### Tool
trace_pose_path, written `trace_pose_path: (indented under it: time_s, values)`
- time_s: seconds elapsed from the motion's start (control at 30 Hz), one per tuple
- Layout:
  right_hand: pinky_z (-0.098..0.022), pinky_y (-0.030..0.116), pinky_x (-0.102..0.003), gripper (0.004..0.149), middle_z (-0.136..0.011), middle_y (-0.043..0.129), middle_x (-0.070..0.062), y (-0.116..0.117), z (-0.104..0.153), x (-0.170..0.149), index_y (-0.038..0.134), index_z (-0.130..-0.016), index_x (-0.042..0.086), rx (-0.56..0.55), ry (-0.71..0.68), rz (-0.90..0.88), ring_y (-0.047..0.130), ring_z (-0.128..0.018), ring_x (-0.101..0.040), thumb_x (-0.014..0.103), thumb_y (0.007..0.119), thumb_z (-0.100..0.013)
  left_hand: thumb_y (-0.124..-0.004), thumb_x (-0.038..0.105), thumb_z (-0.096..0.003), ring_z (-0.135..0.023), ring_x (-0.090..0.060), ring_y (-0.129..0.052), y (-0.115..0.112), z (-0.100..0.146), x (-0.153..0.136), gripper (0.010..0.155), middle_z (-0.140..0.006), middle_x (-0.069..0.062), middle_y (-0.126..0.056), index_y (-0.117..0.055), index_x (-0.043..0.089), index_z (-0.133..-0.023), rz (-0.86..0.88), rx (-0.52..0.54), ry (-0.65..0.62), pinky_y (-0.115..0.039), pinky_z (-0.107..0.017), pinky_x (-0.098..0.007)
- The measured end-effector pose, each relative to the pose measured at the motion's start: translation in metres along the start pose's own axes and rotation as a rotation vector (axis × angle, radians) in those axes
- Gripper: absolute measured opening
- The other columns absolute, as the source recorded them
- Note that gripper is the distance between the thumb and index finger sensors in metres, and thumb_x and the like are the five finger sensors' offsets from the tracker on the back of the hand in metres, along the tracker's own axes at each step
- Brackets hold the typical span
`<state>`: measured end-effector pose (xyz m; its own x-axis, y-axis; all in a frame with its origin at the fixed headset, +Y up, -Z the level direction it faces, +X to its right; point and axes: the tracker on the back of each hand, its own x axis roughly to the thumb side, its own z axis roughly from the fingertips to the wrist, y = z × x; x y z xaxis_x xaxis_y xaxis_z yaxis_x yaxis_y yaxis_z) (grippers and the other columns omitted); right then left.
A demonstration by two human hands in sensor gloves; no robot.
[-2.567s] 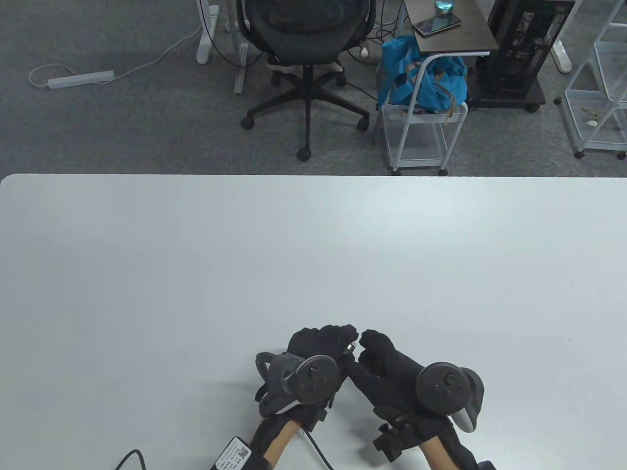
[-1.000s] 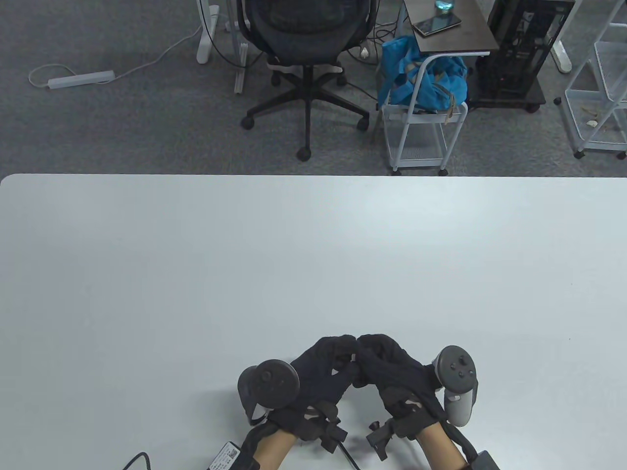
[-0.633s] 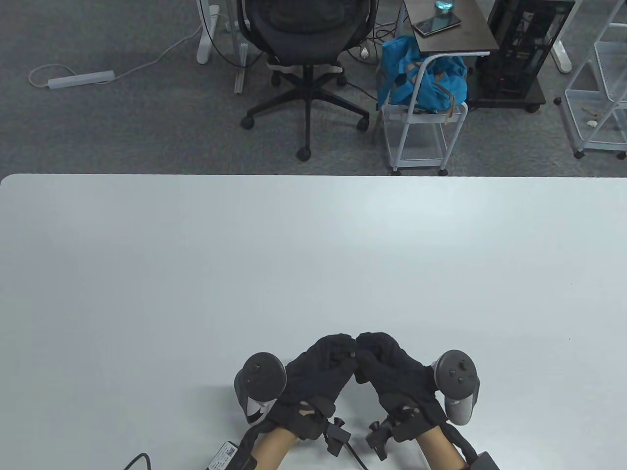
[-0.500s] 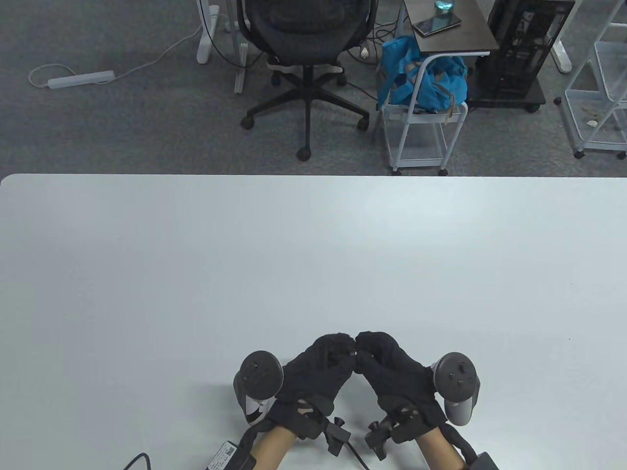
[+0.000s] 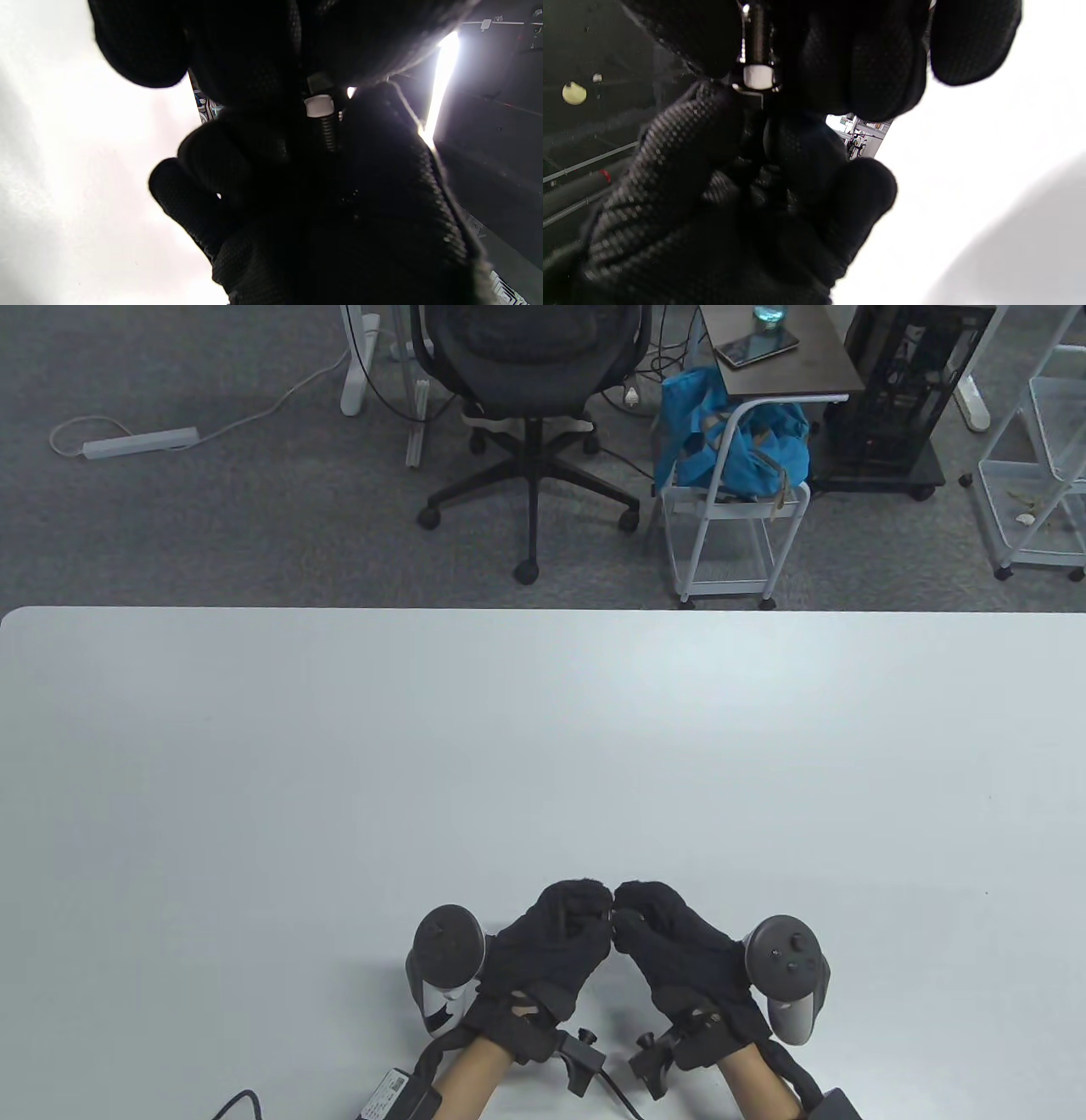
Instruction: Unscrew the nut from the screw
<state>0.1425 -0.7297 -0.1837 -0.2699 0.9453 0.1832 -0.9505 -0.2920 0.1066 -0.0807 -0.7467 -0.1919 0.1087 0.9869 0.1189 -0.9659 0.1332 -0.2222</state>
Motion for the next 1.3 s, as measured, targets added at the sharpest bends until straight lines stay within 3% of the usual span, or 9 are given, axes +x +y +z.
trace_pose_path:
  time_s: [0.17, 0.4, 0.6, 0.7, 0.8, 0.9, 1.07, 1.2, 1.3]
  values:
    - [-0.053, 0.078, -0.06, 0.052, -0.069, 0.091, -0.009, -0.002, -0.001, 0.005, 0.072, -0.094, 0.007, 0.032, -0.05, -0.011, 0.094, -0.053, -0.032, 0.039, 0.078, -0.053, -0.085, 0.042, -0.047, -0.051, -0.019, -0.1, -0.001, 0.001, -0.001, 0.049, -0.081, -0.011, -0.093, -0.077, 0.025, -0.092, 0.028, -0.012, 0.009, -0.084, -0.051, -0.054]
    - [-0.064, 0.066, -0.065, 0.045, -0.099, 0.07, -0.015, -0.001, -0.001, 0.011, 0.072, -0.096, 0.023, 0.077, -0.101, -0.006, 0.079, -0.083, -0.04, 0.027, 0.082, -0.053, -0.086, 0.042, -0.0466, -0.051, -0.019, -0.099, 0.001, 0.0, -0.003, 0.049, -0.082, -0.011, -0.092, -0.077, 0.025, -0.092, 0.052, -0.004, 0.037, -0.084, -0.052, -0.053]
    - [-0.06, 0.063, -0.069, 0.065, -0.1, 0.069, -0.024, -0.001, 0.001, 0.002, 0.059, -0.107, 0.011, -0.008, -0.033, -0.033, 0.076, -0.082, -0.049, 0.048, 0.072, -0.056, -0.086, 0.041, -0.0465, -0.052, -0.019, -0.099, -0.001, -0.001, -0.002, 0.049, -0.083, -0.012, -0.091, -0.076, 0.026, -0.092, 0.042, -0.016, 0.03, -0.084, -0.052, -0.053]
    - [-0.052, 0.074, -0.065, 0.059, -0.073, 0.092, -0.015, -0.001, 0.0, 0.0, 0.075, -0.094, 0.005, -0.008, -0.006, 0.049, 0.094, -0.056, -0.04, 0.049, 0.073, -0.054, -0.086, 0.041, -0.0466, -0.052, -0.019, -0.098, -0.001, -0.001, -0.002, 0.049, -0.083, -0.012, -0.09, -0.076, 0.026, -0.092, 0.036, -0.018, 0.027, -0.083, -0.052, -0.054]
    - [-0.051, 0.078, -0.061, 0.055, -0.065, 0.093, -0.01, 0.001, -0.001, 0.003, 0.075, -0.092, 0.005, 0.003, -0.024, 0.045, 0.096, -0.049, -0.033, 0.045, 0.075, -0.054, -0.085, 0.041, -0.0466, -0.052, -0.019, -0.099, -0.001, -0.001, -0.003, 0.049, -0.083, -0.012, -0.091, -0.076, 0.026, -0.092, 0.039, -0.016, 0.028, -0.083, -0.052, -0.053]
    - [-0.053, 0.078, -0.06, 0.053, -0.068, 0.091, -0.009, 0.001, -0.001, 0.004, 0.071, -0.095, 0.007, 0.029, -0.044, 0.038, 0.094, -0.052, -0.032, 0.04, 0.076, -0.054, -0.085, 0.041, -0.0466, -0.052, -0.019, -0.098, -0.001, -0.001, -0.003, 0.049, -0.083, -0.012, -0.09, -0.076, 0.026, -0.092, 0.044, -0.016, 0.032, -0.083, -0.052, -0.053]
    - [-0.063, 0.065, -0.066, 0.051, -0.096, 0.072, -0.015, 0.0, -0.002, 0.006, 0.067, -0.101, 0.022, 0.084, -0.069, -0.028, 0.08, -0.081, -0.041, 0.031, 0.081, -0.053, -0.085, 0.041, -0.0467, -0.052, -0.019, -0.098, 0.003, -0.002, -0.004, 0.049, -0.083, -0.013, -0.09, -0.076, 0.026, -0.092, 0.091, 0.004, 0.051, -0.083, -0.052, -0.053]
    - [-0.063, 0.061, -0.069, 0.058, -0.101, 0.067, -0.021, 0.001, -0.001, 0.002, 0.063, -0.106, 0.015, 0.065, -0.045, -0.078, 0.073, -0.085, -0.046, 0.042, 0.075, -0.056, -0.085, 0.041, -0.0468, -0.052, -0.019, -0.098, 0.003, -0.001, -0.004, 0.049, -0.083, -0.012, -0.09, -0.075, 0.026, -0.092, 0.092, 0.002, 0.051, -0.083, -0.052, -0.053]
    - [-0.059, 0.063, -0.069, 0.065, -0.095, 0.075, -0.024, 0.002, 0.0, -0.001, 0.063, -0.105, 0.009, 0.032, 0.005, 0.002, 0.079, -0.077, -0.049, 0.051, 0.071, -0.056, -0.085, 0.04, -0.0469, -0.052, -0.019, -0.097, 0.002, -0.001, -0.003, 0.049, -0.084, -0.012, -0.089, -0.075, 0.026, -0.092, 0.073, -0.004, 0.039, -0.083, -0.053, -0.053]
